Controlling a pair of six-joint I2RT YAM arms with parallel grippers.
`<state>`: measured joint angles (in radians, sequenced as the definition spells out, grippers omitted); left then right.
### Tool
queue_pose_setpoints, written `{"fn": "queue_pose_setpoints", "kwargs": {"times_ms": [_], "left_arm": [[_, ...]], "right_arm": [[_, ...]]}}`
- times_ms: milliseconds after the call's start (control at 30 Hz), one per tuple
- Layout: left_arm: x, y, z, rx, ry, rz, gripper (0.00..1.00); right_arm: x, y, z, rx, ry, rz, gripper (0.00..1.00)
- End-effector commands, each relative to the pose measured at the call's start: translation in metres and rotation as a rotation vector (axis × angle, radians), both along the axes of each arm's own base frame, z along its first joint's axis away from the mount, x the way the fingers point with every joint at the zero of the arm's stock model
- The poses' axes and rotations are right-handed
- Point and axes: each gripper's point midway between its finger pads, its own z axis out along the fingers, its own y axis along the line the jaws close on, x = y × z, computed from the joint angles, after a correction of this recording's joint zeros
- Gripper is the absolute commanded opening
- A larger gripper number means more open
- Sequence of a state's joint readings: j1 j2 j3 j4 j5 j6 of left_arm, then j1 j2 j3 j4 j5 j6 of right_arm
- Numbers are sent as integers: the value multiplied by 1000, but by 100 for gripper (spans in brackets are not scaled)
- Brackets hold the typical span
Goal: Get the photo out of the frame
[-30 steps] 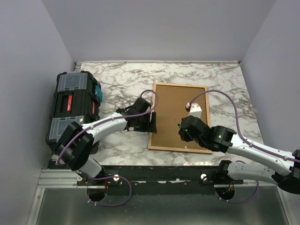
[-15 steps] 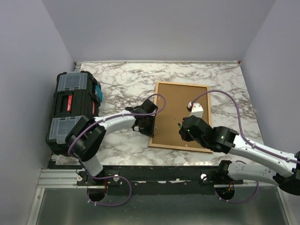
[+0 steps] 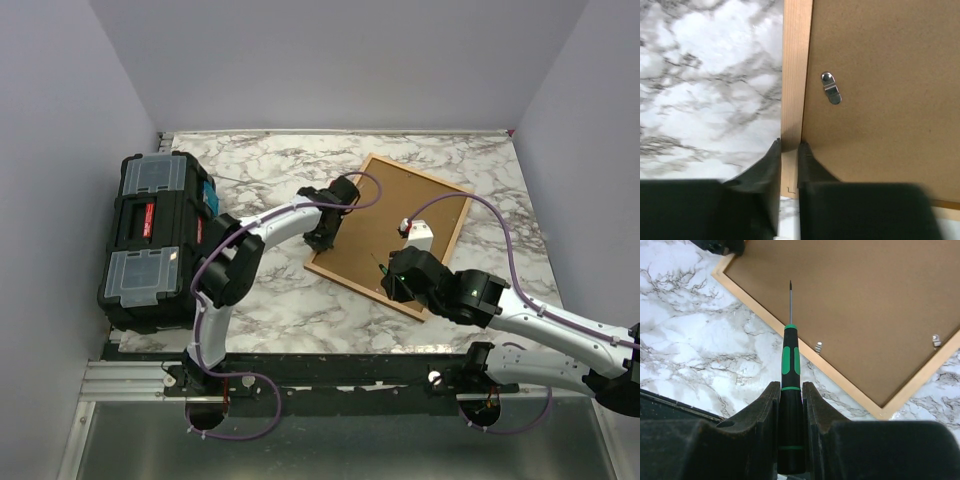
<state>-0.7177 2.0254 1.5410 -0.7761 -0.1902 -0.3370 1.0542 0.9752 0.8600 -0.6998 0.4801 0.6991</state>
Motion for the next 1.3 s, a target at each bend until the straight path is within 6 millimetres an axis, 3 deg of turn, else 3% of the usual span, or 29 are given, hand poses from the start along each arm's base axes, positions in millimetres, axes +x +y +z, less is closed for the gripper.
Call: {"fn": "queue_pose_setpoints", "kwargs": {"times_ms": [0, 33, 100, 267, 400, 533, 733, 967, 1100, 1267], "left_arm": [[24, 40, 19, 79, -63, 61, 34], [26, 40, 26, 46, -77, 83, 46], [26, 38, 39, -17, -94, 114, 54], [10, 40, 71, -162, -141, 216, 62], [-22, 42, 76, -329, -88, 388, 67], [-60, 44, 60, -489, 34, 658, 67], [-89, 11, 48, -768, 256, 900, 78], [-106, -28, 32, -813, 414, 1072, 96], [-110, -46, 21, -798, 471, 1173, 90], [-99, -46, 2, -748, 416, 1302, 83]], "right_arm": [[0, 2, 6, 15, 1, 4, 0], [0, 2, 6, 13, 1, 3, 0], [1, 2, 6, 14, -1, 1, 0], [3, 2, 7, 5, -8, -6, 0], [5, -3, 6, -15, -18, -27, 0], [7, -5, 6, -18, -27, -31, 0], [7, -4, 6, -10, -32, -29, 0], [7, -4, 5, 2, -34, -35, 0], [7, -5, 7, 11, -38, -38, 0], [6, -5, 10, 16, -40, -38, 0]]}}
